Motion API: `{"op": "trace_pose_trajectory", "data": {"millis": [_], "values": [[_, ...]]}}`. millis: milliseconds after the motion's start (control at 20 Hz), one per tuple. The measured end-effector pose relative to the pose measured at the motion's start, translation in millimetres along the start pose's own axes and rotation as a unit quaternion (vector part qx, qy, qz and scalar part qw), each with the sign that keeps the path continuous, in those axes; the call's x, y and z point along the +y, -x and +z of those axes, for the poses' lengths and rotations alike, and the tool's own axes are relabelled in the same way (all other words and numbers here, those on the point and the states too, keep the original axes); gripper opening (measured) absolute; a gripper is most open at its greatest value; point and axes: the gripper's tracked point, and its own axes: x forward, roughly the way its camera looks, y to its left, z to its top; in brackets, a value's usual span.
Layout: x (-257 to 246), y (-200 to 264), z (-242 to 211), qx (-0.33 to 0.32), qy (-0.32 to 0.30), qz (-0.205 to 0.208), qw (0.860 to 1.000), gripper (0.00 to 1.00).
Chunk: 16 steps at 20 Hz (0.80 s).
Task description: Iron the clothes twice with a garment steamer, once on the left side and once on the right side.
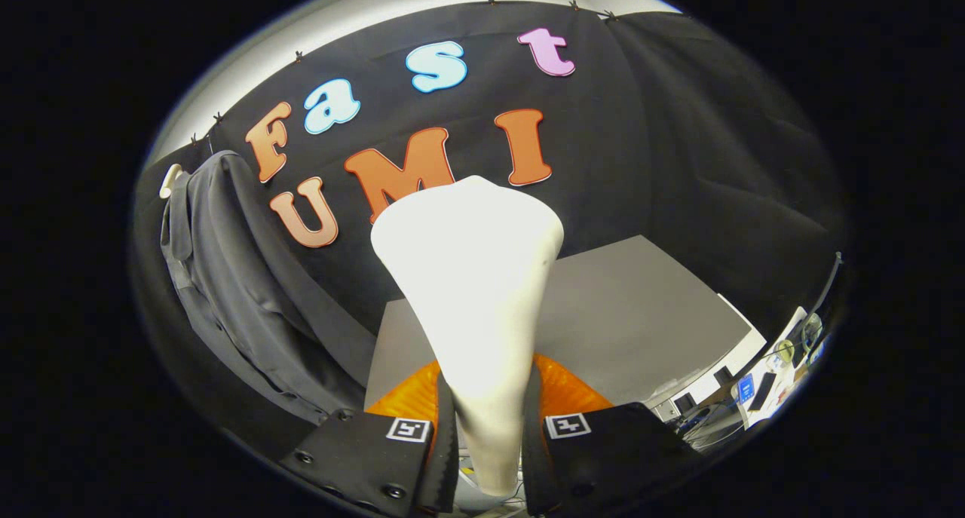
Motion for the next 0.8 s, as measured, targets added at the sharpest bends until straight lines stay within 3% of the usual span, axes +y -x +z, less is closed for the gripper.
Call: {"op": "trace_pose_trajectory", "data": {"millis": [300, 800], "values": [[59.8, 37.7, -5.7, -0.041, 0.005, -0.022, 0.999, 0.42], [213.6, 75.1, -29.8, -0.087, 0.033, -0.017, 0.996, 0.42]]}}
